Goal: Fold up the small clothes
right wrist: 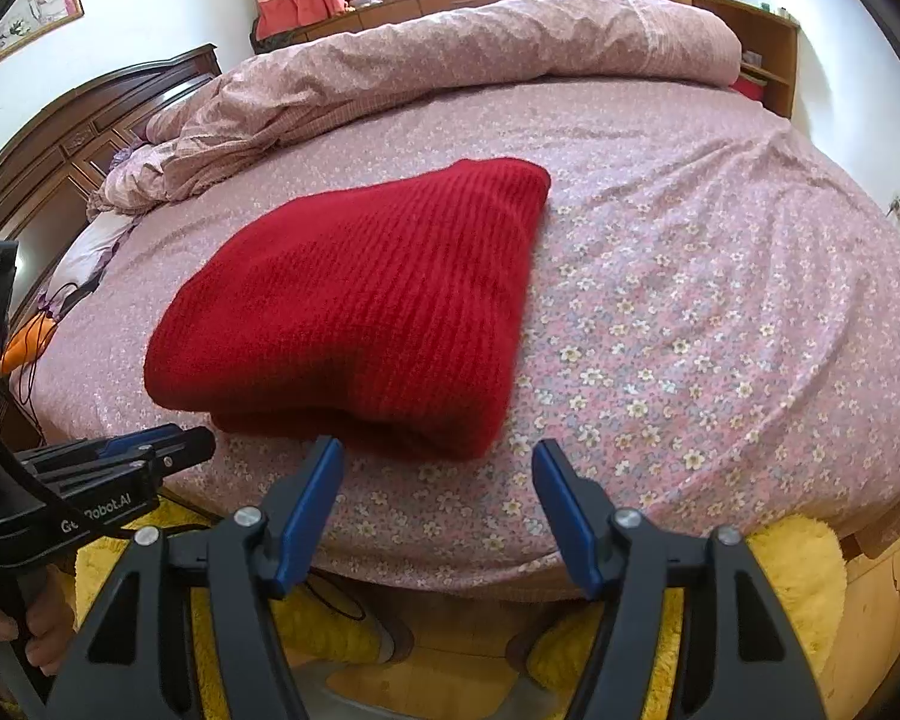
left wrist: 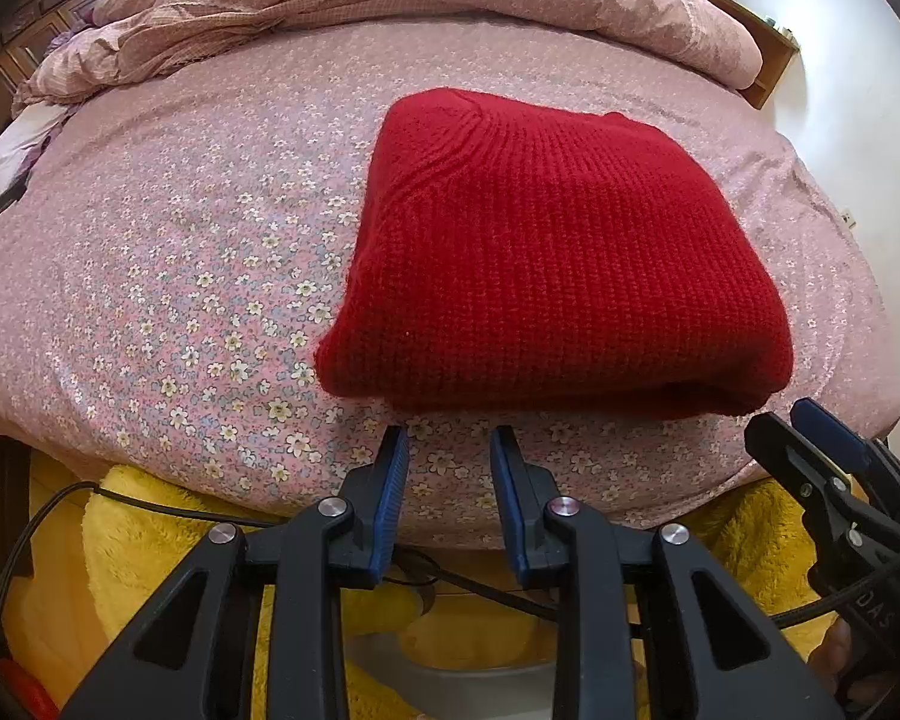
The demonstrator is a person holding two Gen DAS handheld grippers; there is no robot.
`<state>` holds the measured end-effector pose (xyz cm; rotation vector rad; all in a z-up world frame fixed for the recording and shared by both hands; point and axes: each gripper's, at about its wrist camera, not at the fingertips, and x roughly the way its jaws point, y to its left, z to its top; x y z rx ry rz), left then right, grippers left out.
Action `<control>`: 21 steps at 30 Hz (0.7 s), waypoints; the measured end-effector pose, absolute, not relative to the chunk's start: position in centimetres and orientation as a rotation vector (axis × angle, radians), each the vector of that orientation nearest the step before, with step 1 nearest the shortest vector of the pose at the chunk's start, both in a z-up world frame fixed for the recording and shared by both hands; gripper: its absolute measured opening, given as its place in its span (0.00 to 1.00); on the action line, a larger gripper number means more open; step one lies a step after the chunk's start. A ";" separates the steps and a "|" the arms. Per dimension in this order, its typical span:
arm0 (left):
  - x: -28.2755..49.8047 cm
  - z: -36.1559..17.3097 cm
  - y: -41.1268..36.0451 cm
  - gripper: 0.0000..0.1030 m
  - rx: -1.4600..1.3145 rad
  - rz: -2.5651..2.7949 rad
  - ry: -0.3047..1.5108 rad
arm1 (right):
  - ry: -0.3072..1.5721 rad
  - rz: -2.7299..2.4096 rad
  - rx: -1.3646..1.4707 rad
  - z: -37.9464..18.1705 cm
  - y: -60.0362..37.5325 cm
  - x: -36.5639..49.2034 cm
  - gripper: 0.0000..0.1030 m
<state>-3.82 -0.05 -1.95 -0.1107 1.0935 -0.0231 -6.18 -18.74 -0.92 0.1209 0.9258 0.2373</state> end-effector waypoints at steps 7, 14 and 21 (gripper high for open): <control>-3.8 -2.0 -0.1 0.21 -0.111 -0.023 1.092 | 0.921 0.238 0.117 -0.8 -18.7 -6.1 0.67; -3.8 -2.0 -0.1 0.21 -0.111 -0.023 1.092 | 0.921 0.237 0.118 -0.8 -18.6 -6.2 0.67; -3.8 -2.0 -0.1 0.21 -0.111 -0.020 1.088 | 0.919 0.236 0.114 -0.7 -18.5 -6.3 0.67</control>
